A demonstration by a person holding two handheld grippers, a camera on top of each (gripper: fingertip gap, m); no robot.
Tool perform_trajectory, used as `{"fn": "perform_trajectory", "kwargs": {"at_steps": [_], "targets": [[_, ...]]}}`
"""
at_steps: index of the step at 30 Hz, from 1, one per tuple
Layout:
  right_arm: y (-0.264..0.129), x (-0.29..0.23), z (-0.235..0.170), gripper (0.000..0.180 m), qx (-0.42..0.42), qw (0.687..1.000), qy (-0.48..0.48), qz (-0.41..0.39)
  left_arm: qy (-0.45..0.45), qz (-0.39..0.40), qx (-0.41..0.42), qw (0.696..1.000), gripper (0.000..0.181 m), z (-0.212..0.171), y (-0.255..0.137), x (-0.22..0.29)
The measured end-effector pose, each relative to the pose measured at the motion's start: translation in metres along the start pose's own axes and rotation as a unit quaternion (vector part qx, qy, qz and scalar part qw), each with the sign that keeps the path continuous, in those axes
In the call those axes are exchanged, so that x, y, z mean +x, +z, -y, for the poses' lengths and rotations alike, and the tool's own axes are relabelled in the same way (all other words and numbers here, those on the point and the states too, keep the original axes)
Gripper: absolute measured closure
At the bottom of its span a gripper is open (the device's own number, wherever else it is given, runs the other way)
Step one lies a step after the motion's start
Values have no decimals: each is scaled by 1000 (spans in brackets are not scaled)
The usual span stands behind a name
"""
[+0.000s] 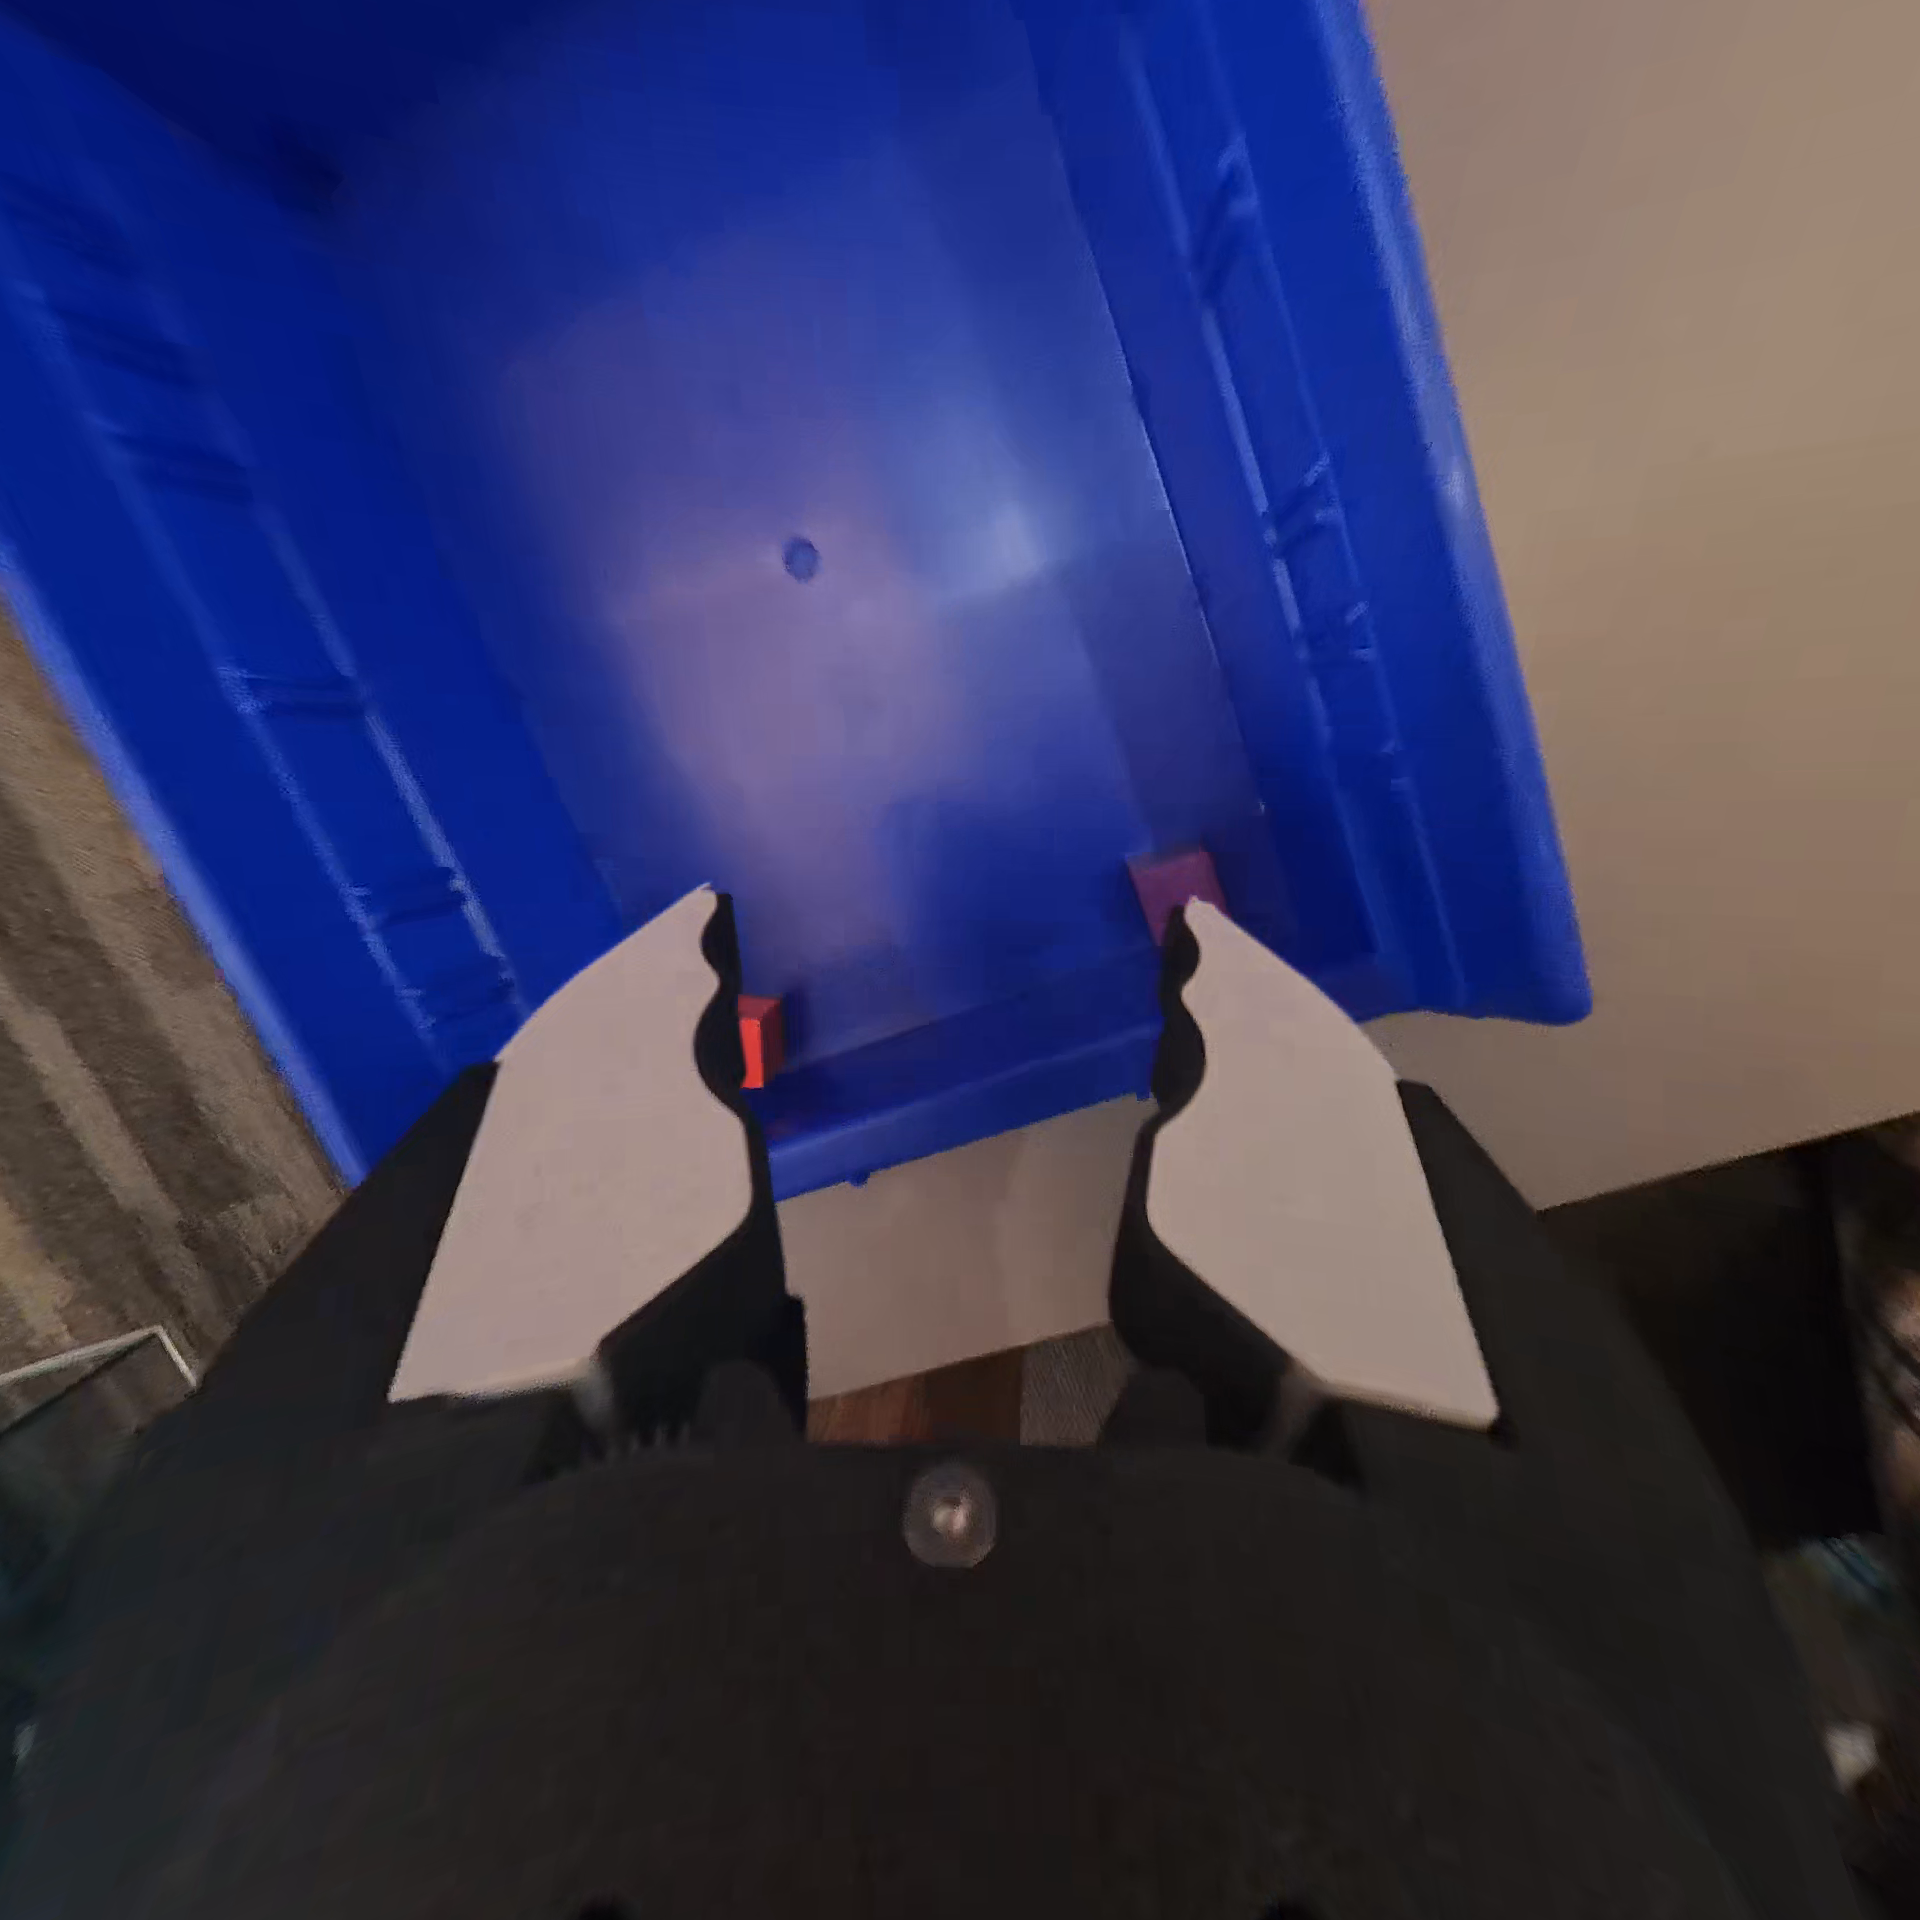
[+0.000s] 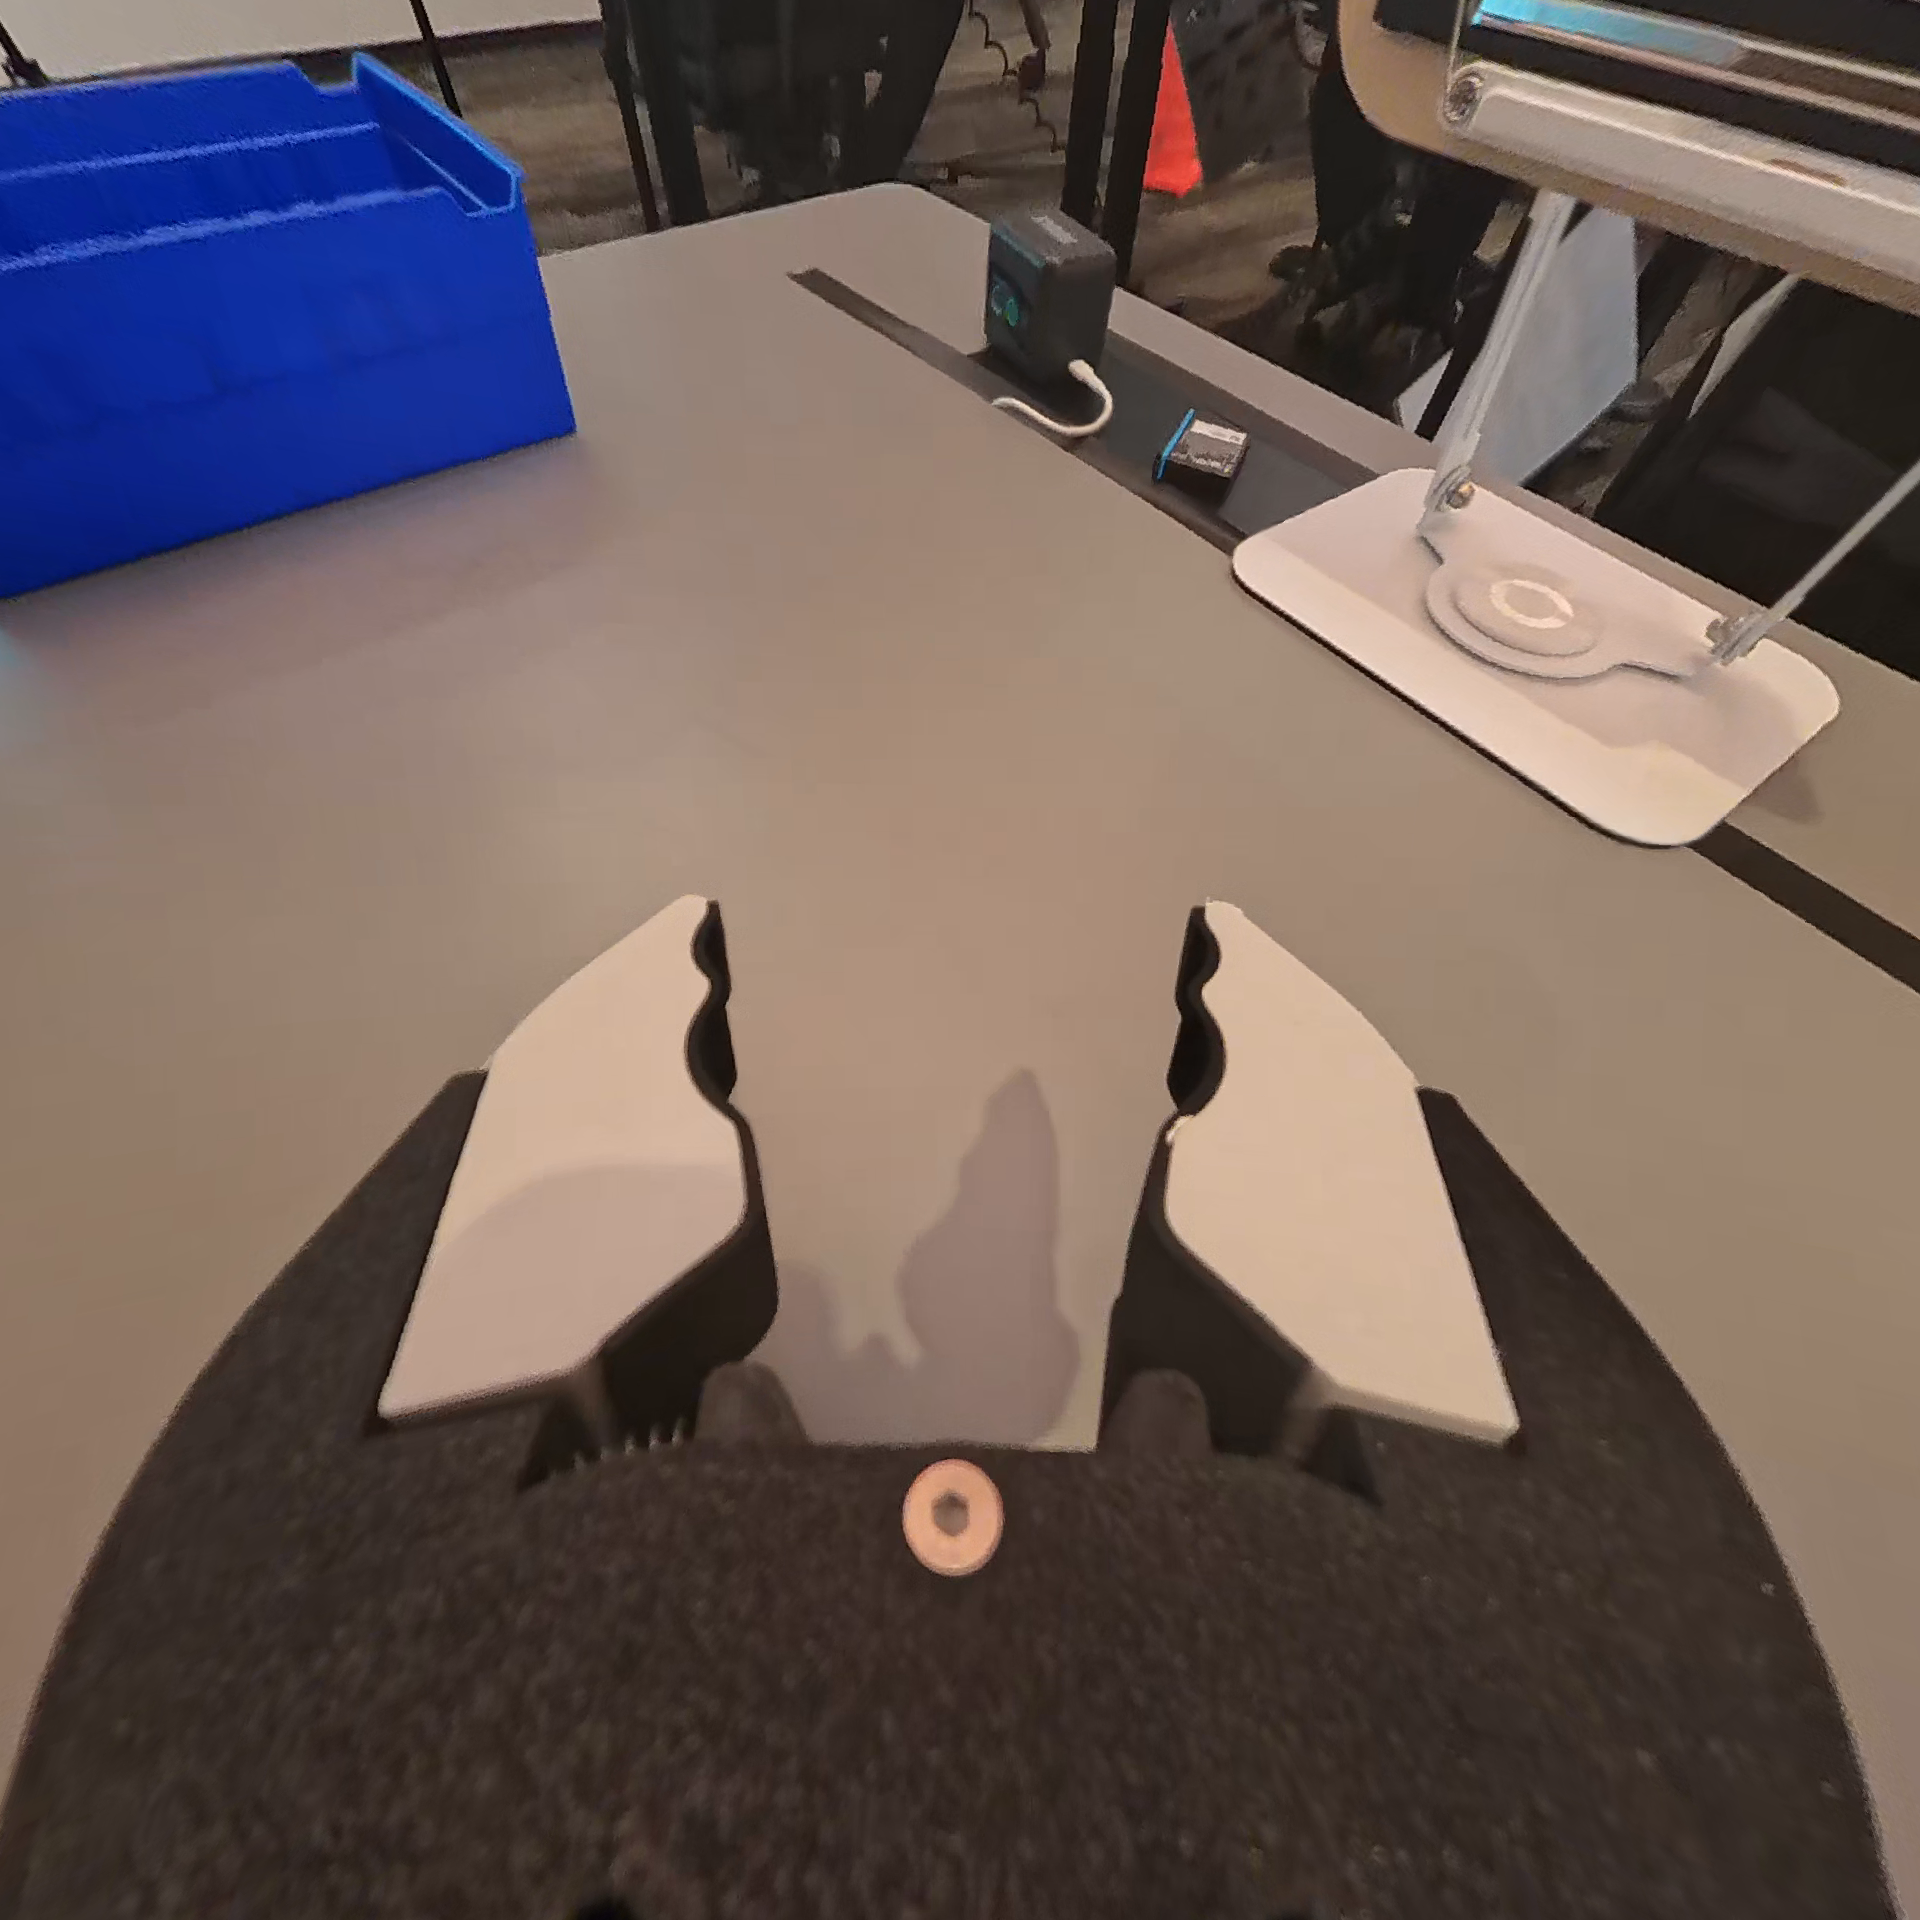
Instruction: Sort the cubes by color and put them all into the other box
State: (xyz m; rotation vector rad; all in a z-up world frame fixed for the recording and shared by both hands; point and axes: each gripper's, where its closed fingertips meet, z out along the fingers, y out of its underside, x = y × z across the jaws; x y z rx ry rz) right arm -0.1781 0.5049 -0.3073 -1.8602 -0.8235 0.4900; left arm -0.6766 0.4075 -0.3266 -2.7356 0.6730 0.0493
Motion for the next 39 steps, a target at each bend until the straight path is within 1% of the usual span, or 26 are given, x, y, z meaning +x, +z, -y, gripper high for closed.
{"fn": "perform_trajectory", "kwargs": {"at_steps": [3, 7, 11, 15, 20, 25, 34, 36, 38, 39], "targets": [[2, -6, 8, 97, -10, 1000, -3, 3, -4, -34, -41, 999, 102, -6, 15, 9], [5, -15, 16, 97, -24, 999, -26, -2, -8, -50, -73, 996, 105, -7, 27, 14], [8, -25, 21, 96, -32, 998, -48, -1, -39, -83, -91, 992, 109, -3, 33, 23], [6, -32, 21, 95, -27, 998, -58, 6, -77, -110, -108, 985, 109, -3, 38, 35], [0, -33, 19, 95, -14, 998, -64, 12, -103, -106, -131, 980, 115, -9, 41, 39], [-8, -27, 17, 95, -2, 998, -55, 18, -108, -90, -173, 975, 120, -22, 44, 40], [-19, -19, 17, 95, 12, 998, -52, 16, -124, -101, -221, 962, 124, -37, 58, 43], [-22, -18, 19, 95, 17, 998, -51, 14, -113, -98, -222, 963, 133, -36, 59, 41], [-25, -17, 21, 95, 22, 998, -49, 12, -103, -110, -215, 965, 157, -33, 59, 43], [-26, -17, 22, 96, 24, 998, -49, 10, -99, -114, -214, 965, 158, -32, 59, 43]]}}
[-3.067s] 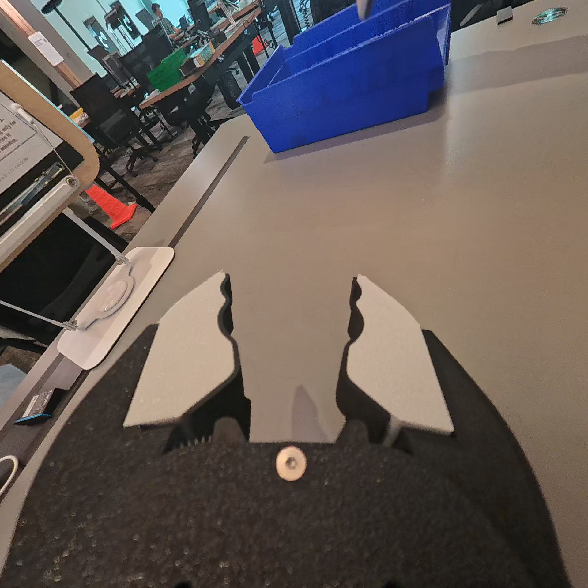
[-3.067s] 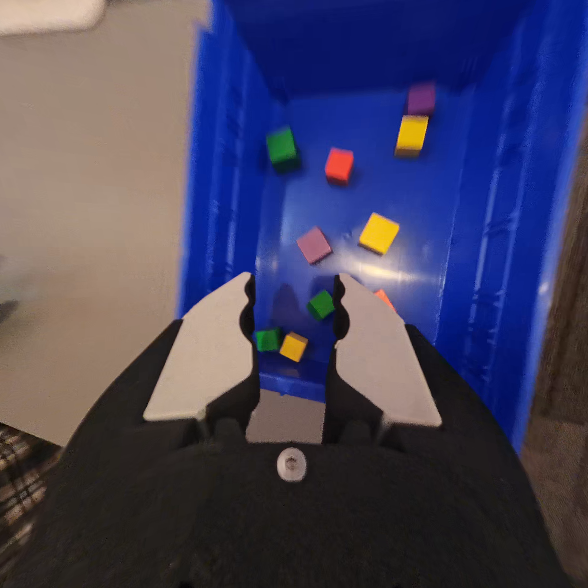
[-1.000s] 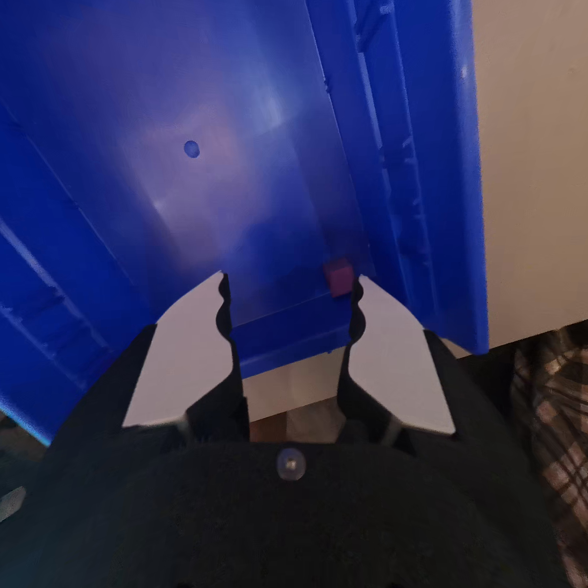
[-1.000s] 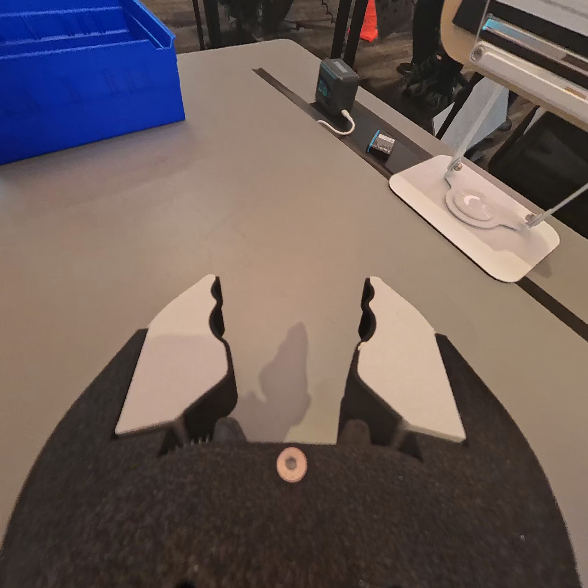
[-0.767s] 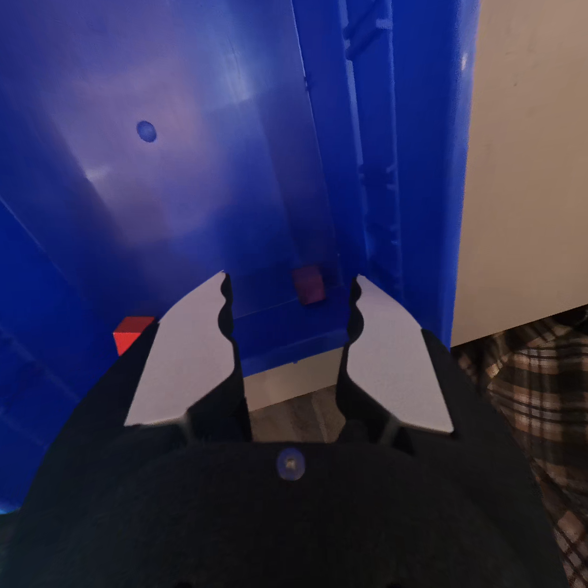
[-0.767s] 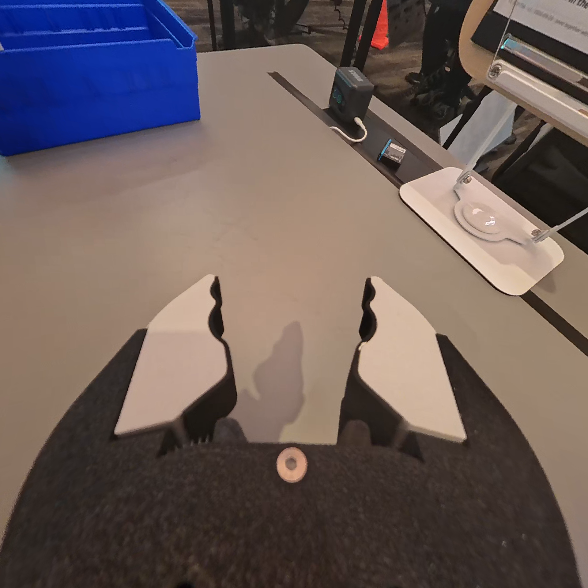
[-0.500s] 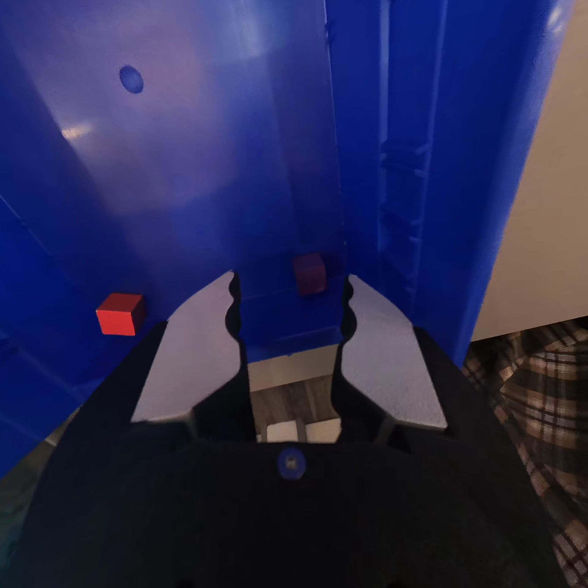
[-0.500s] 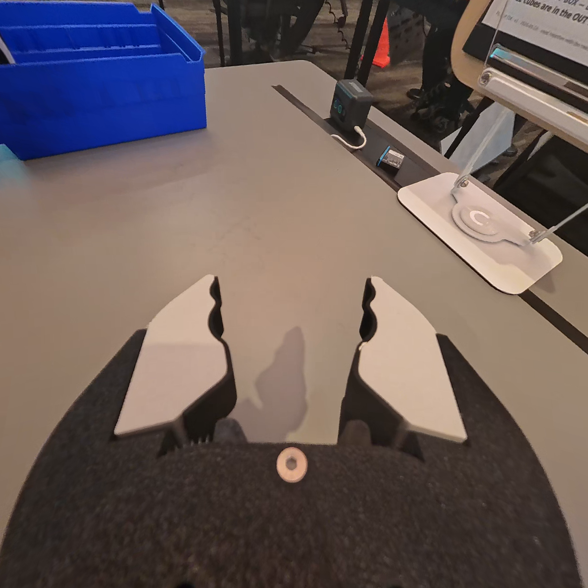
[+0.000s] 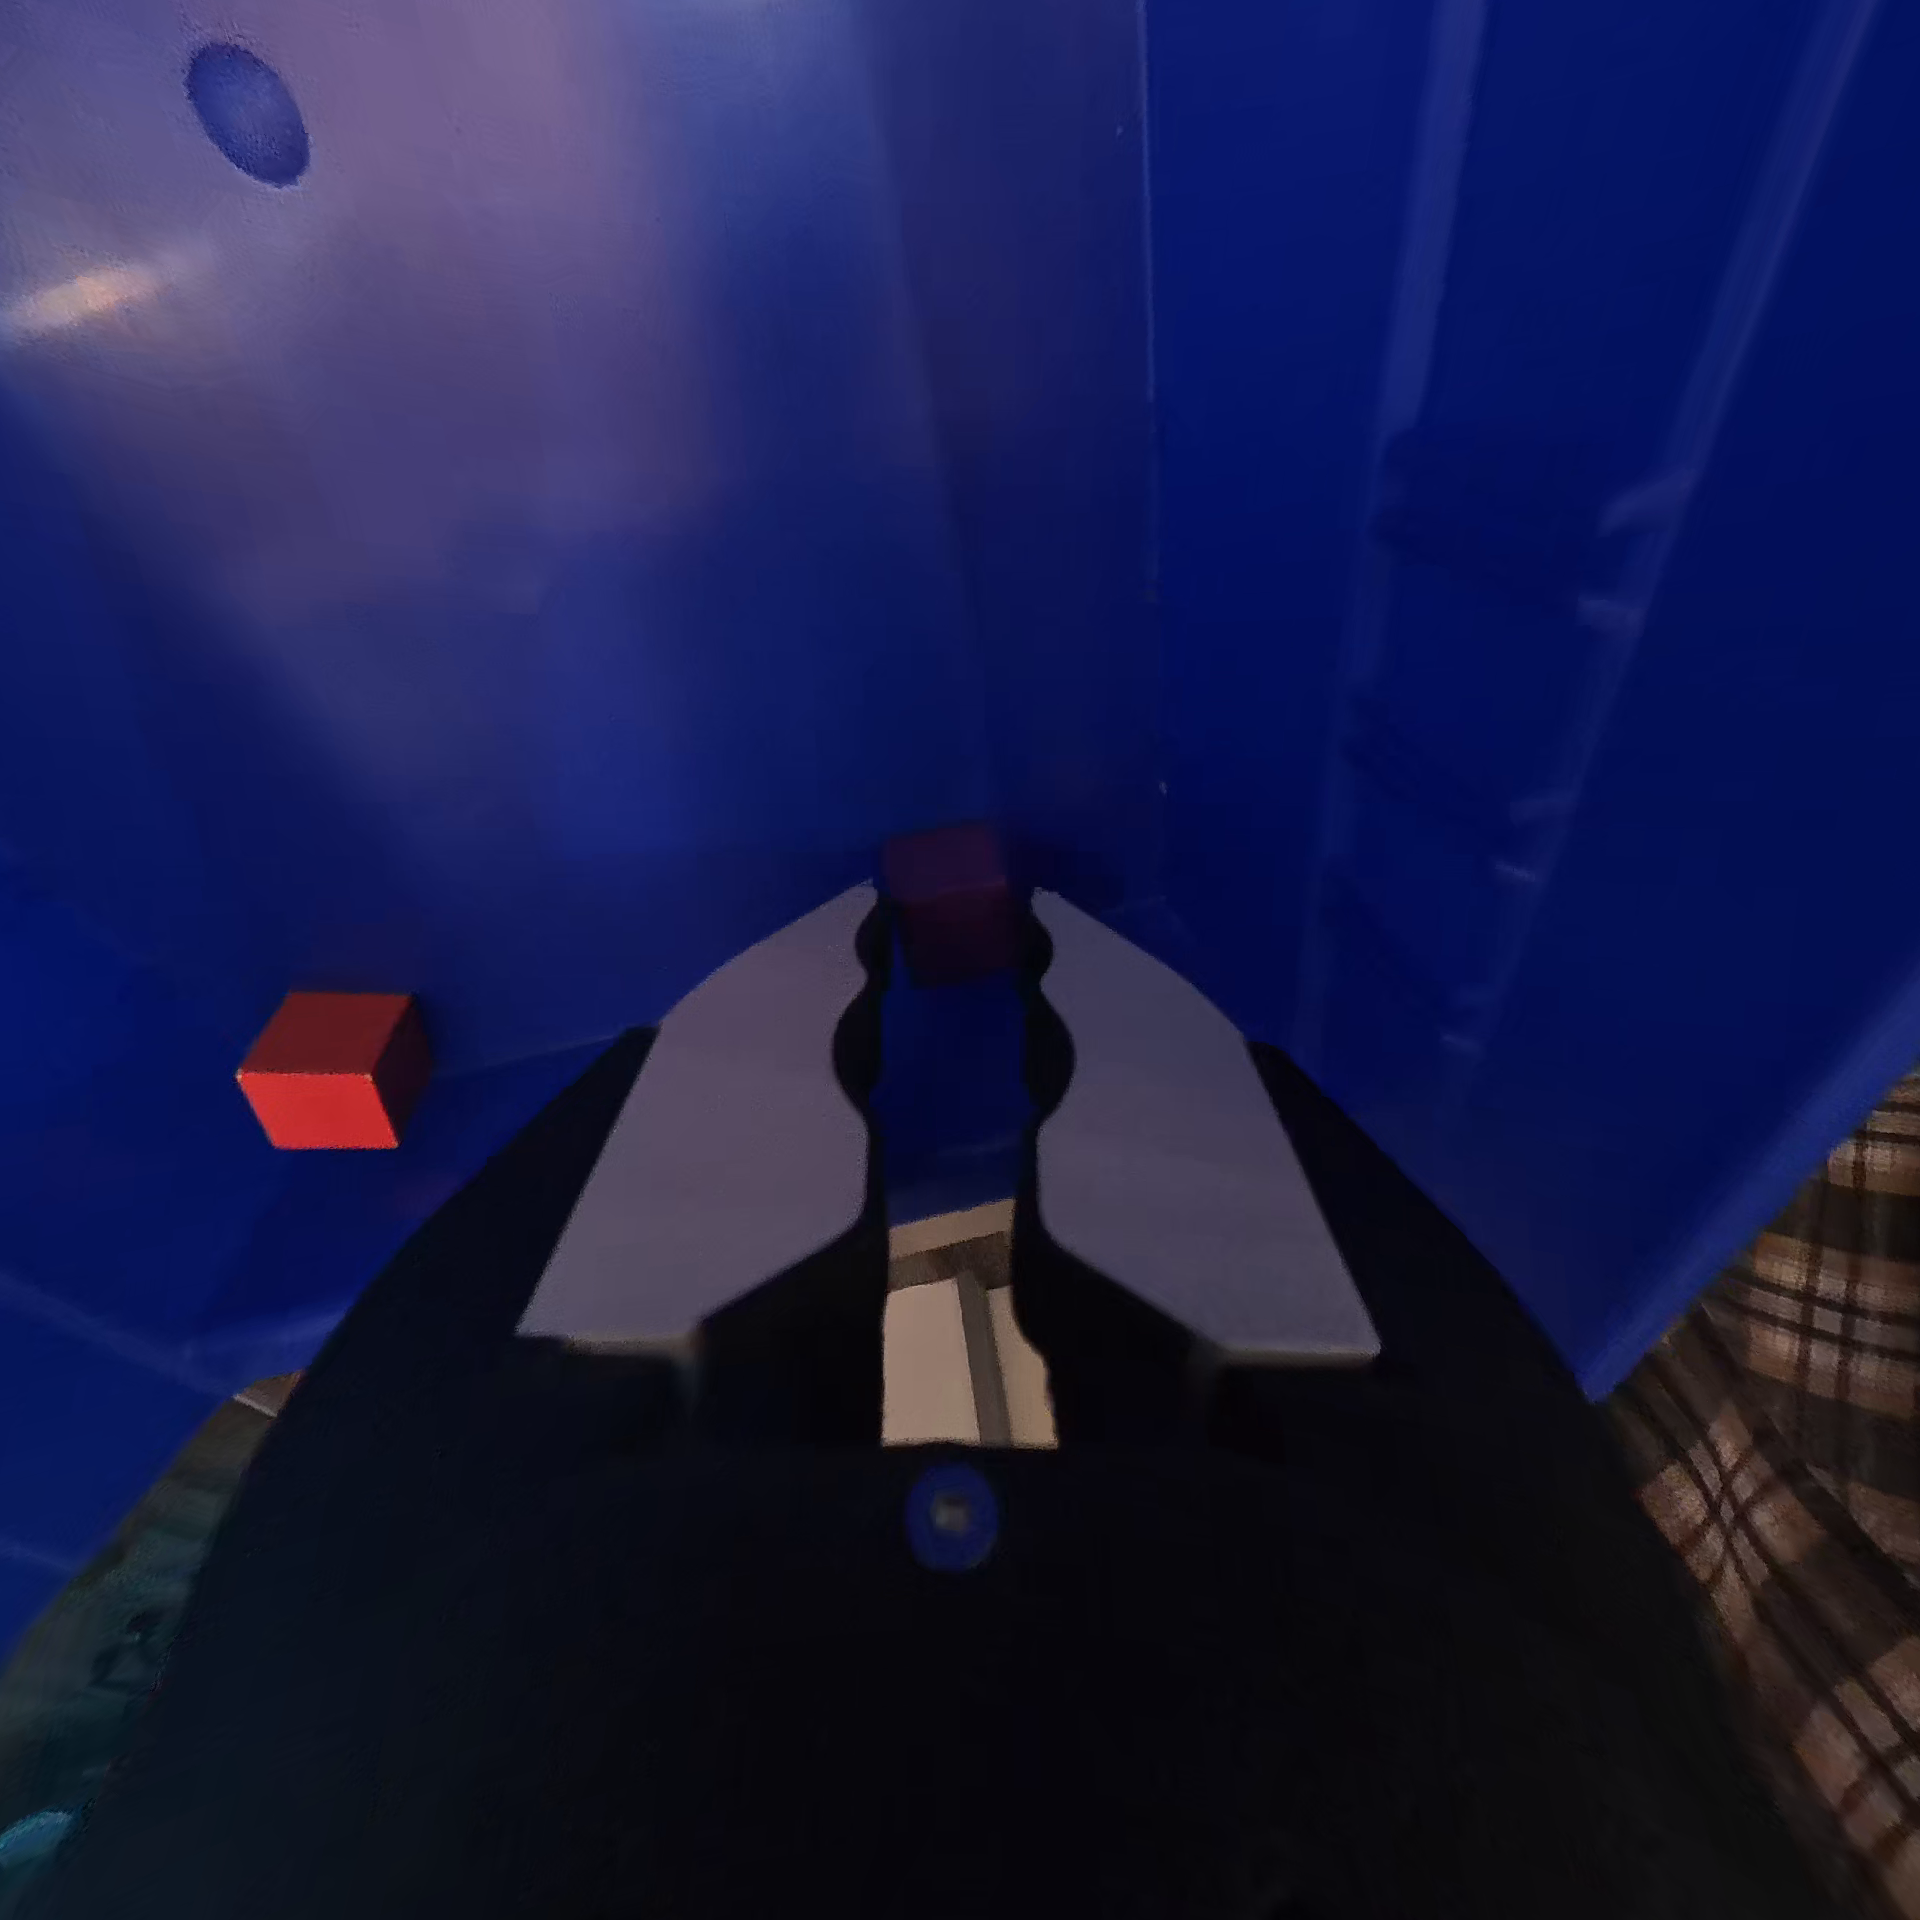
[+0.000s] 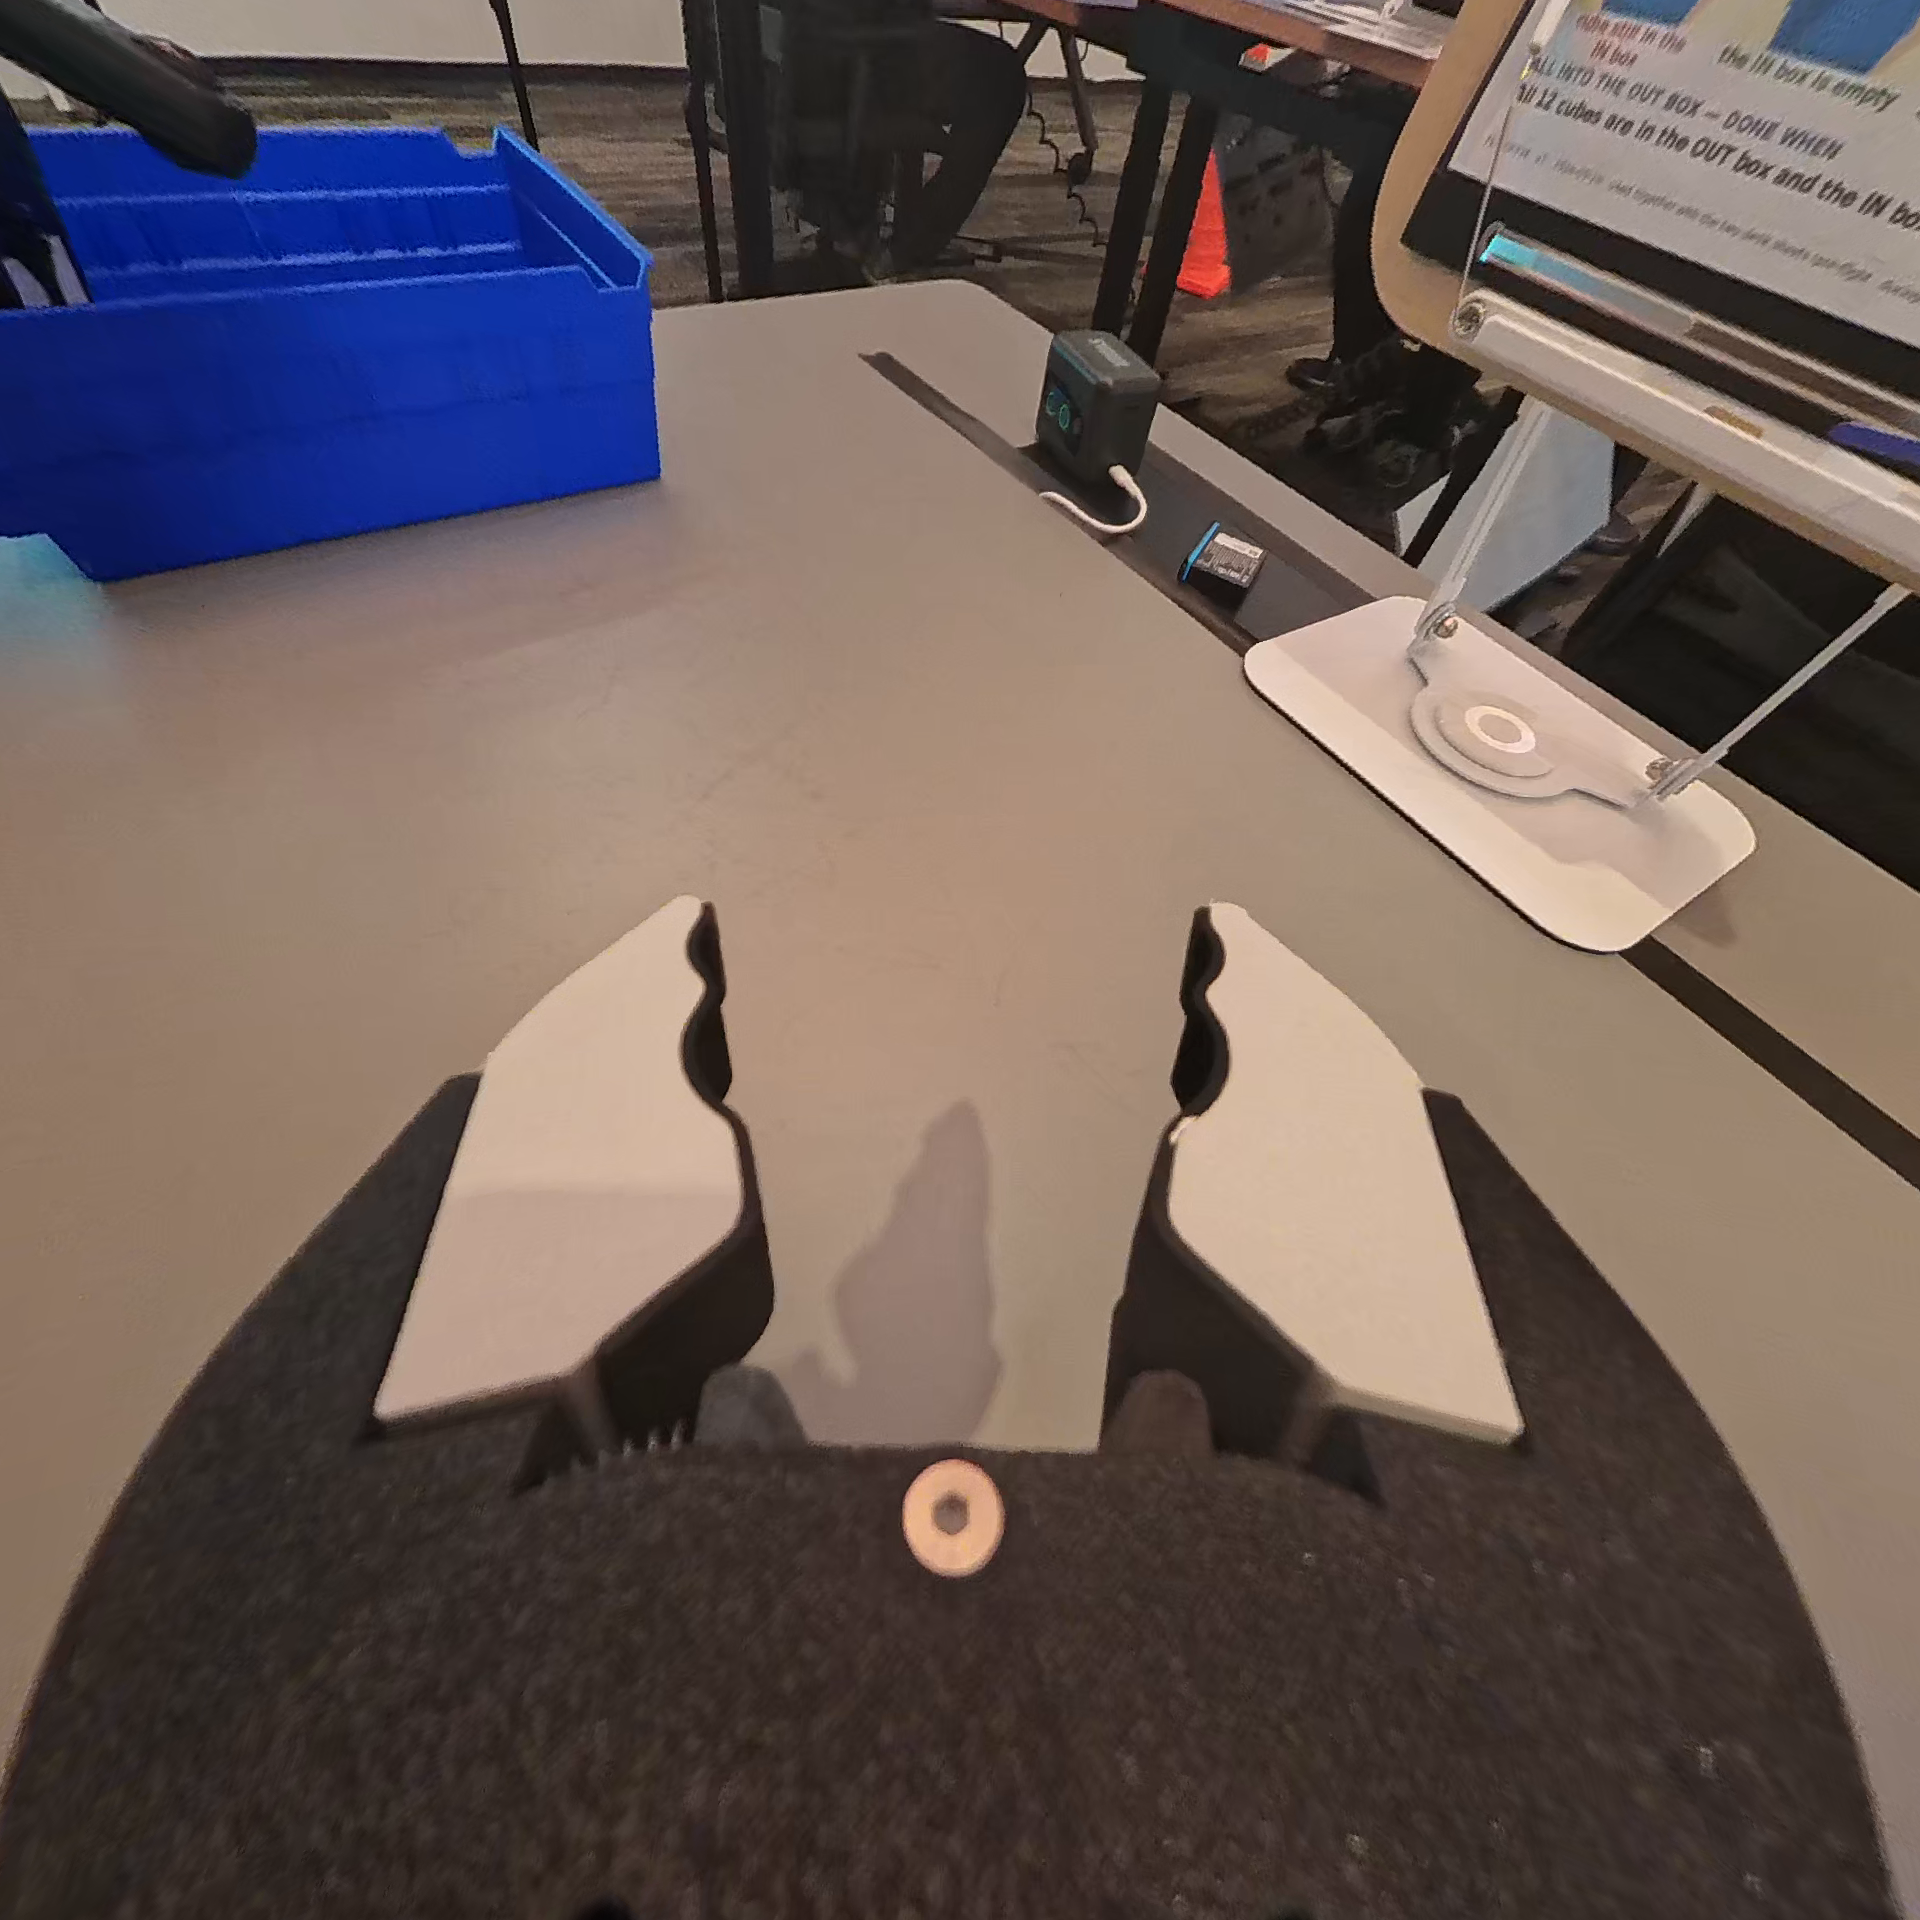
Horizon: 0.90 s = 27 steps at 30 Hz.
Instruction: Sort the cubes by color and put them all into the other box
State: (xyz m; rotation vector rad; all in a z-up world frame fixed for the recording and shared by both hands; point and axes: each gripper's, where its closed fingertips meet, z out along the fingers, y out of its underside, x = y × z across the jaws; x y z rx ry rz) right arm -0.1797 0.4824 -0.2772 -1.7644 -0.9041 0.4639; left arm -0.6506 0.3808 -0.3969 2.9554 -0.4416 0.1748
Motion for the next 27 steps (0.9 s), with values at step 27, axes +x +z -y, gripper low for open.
{"fn": "perform_trajectory", "kwargs": {"at_steps": [27], "targets": [[-18, -62, 91, 110, 70, 773, 469, 421, 500, -142, 654, 550, 160, 131, -185, 356]]}}
